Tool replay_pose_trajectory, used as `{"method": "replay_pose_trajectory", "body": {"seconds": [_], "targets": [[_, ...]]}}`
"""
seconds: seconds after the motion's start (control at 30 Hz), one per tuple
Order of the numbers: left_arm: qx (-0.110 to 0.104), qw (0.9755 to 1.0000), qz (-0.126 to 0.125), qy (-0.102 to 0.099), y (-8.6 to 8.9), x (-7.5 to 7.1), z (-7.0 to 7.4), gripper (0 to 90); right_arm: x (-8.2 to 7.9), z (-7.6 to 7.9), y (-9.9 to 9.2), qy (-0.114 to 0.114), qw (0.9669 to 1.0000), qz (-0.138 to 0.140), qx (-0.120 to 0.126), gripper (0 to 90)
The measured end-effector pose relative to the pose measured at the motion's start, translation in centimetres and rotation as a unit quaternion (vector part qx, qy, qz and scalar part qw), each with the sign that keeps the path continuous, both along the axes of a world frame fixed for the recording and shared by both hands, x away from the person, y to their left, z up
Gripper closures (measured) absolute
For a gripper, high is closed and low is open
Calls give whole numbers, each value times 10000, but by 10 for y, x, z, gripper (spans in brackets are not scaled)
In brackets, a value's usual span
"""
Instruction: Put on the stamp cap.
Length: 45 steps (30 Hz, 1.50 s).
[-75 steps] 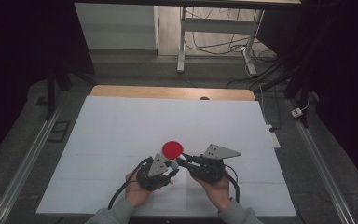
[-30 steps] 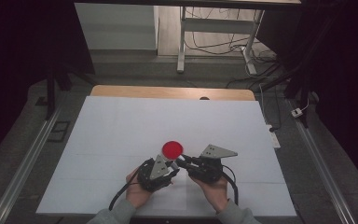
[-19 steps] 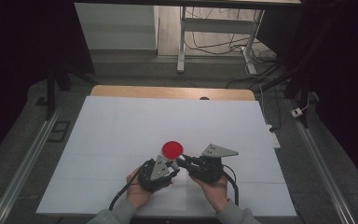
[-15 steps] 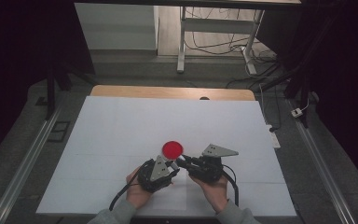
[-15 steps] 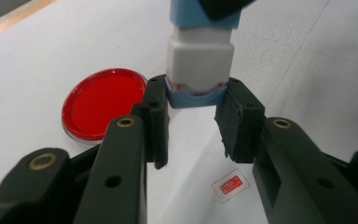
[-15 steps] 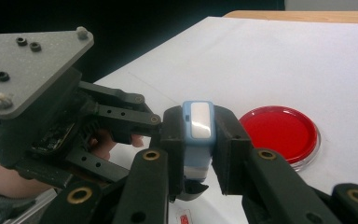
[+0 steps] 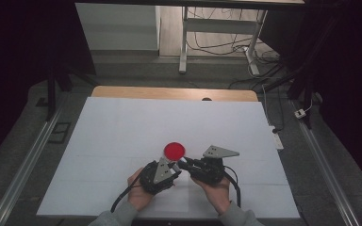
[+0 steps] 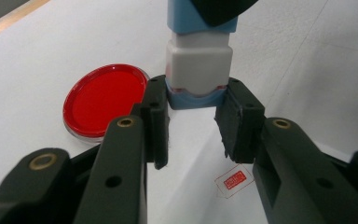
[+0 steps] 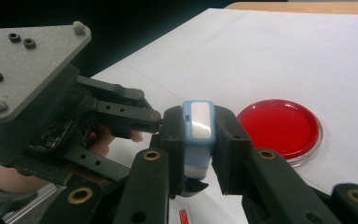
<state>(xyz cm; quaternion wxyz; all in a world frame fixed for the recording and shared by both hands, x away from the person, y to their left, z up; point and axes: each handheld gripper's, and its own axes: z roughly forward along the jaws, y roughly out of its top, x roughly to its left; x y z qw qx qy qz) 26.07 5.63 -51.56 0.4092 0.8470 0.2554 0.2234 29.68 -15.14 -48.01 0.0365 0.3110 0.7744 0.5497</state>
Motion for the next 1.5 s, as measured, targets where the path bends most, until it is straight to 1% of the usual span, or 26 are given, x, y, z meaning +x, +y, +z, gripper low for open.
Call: {"method": "replay_pose_trajectory", "body": {"seconds": [0.23, 0.4, 0.53, 0.63, 0.8, 0.87, 1.0, 1.1, 1.23, 1.37, 1.5], "targets": [[103, 9999, -34, -91, -2, -2, 1, 650, 2, 1, 1, 109, 9998, 77, -117, 752], [113, 9998, -12, -135, -2, -3, 2, 650, 1, 1, 3, 83, 9997, 83, -197, 753], [151, 9998, 15, -134, -3, -3, 2, 650, -1, 0, 4, 26, 9996, 81, -254, 754], [135, 9999, 30, -95, -3, -3, 1, 650, -2, -1, 5, 30, 9996, 55, -277, 754], [-11, 10000, 14, -97, -1, -3, 3, 650, -2, 1, 4, 19, 9997, 62, -228, 753], [22, 10000, 19, -74, -1, -2, 2, 649, -1, 3, 3, 0, 9998, 60, -200, 753], [-10, 10000, 20, -70, 0, -2, 1, 647, -1, 3, 2, -42, 9998, 55, -188, 752], [-43, 10000, 5, -60, 0, -1, 1, 644, -1, 3, 2, -65, 9998, 65, -178, 752], [-116, 9999, 4, 11, 1, 0, 1, 632, -2, 4, 2, -140, 9997, 82, -193, 751], [-212, 9997, 56, 104, 4, 2, 0, 573, -2, 4, 2, -203, 9996, 91, -167, 751], [-343, 9990, 84, 263, 8, 5, 1, 496, -1, 6, -1, -278, 9995, 52, -118, 751]]}}
